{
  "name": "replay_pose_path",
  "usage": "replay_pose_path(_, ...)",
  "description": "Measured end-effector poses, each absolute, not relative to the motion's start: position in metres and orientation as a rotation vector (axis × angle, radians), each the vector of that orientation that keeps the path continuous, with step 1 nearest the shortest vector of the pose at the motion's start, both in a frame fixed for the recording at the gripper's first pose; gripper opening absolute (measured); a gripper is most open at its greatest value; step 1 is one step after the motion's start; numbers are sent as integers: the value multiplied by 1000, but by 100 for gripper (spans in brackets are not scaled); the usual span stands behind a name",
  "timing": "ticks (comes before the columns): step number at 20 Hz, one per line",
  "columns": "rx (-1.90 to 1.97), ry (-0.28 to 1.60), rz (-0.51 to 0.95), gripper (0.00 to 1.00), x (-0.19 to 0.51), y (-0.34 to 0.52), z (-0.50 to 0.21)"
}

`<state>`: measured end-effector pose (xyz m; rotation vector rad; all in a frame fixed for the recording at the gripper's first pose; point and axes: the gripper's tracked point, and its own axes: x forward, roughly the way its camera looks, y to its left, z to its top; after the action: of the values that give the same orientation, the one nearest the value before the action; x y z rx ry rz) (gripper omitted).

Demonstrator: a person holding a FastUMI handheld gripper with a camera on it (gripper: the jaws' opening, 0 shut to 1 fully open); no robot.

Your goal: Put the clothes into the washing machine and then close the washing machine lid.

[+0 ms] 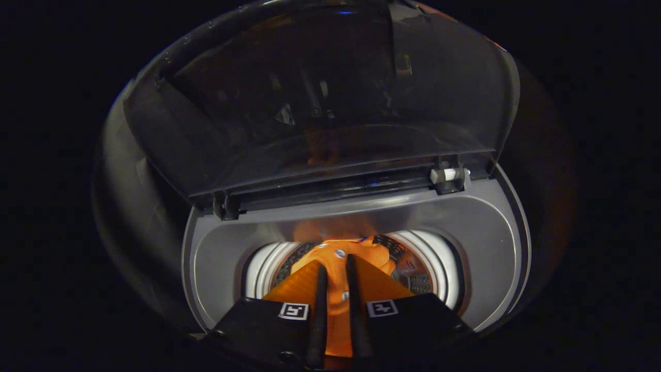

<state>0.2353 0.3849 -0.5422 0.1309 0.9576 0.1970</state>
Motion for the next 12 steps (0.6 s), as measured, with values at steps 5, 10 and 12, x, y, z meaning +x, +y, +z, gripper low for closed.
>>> replay_pose_path(5, 115, 913, 215, 78, 238, 385, -520)
replay_pose_path(10, 97, 877, 220, 99, 229, 383, -497)
replay_pose_path(12, 100, 856, 224, 99, 224, 383, -479)
